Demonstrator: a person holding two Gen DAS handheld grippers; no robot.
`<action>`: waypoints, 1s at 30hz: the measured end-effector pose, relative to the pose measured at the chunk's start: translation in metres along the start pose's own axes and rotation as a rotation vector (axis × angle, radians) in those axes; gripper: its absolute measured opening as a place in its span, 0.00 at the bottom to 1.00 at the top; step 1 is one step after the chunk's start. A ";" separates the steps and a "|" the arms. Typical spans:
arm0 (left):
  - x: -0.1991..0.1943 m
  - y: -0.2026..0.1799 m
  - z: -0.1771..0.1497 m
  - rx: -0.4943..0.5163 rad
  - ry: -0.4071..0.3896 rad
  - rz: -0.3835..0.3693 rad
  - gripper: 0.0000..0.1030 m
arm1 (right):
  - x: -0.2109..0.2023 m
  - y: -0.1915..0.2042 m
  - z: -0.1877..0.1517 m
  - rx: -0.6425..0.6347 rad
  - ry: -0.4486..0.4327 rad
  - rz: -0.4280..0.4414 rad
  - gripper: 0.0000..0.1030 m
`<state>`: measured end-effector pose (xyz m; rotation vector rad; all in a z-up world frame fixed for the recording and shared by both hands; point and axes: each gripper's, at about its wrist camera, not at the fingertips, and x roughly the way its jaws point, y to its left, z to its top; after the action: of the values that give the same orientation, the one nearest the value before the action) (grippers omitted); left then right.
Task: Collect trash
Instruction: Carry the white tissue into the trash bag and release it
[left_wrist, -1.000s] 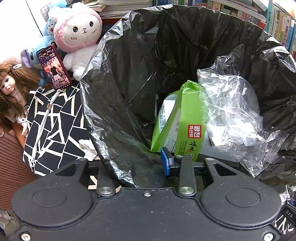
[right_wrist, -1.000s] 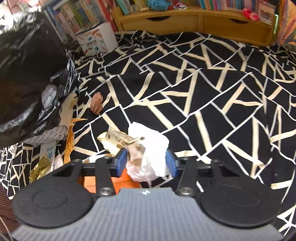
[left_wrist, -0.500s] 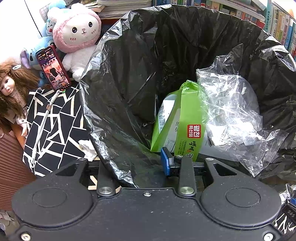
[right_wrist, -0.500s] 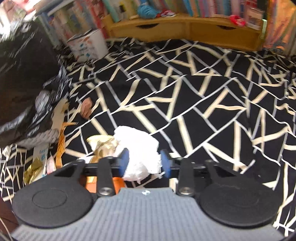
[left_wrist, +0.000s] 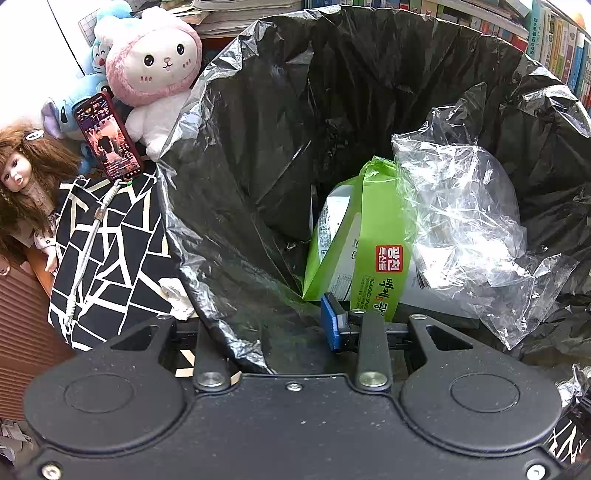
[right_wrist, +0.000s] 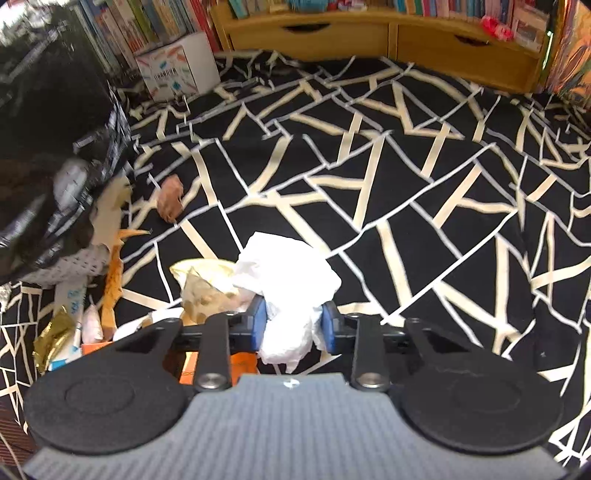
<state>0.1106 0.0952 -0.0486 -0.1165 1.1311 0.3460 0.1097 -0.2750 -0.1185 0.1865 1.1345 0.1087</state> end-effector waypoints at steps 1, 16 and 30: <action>0.000 0.000 0.000 -0.001 0.000 -0.001 0.32 | -0.005 -0.002 0.001 0.005 -0.014 0.003 0.33; 0.000 0.002 0.002 -0.008 -0.006 -0.020 0.32 | -0.090 0.001 0.042 0.019 -0.227 0.066 0.33; 0.001 0.004 0.001 -0.020 -0.003 -0.045 0.34 | -0.164 0.087 0.097 -0.102 -0.446 0.430 0.33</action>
<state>0.1107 0.0993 -0.0492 -0.1585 1.1208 0.3170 0.1296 -0.2280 0.0845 0.3436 0.6290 0.4827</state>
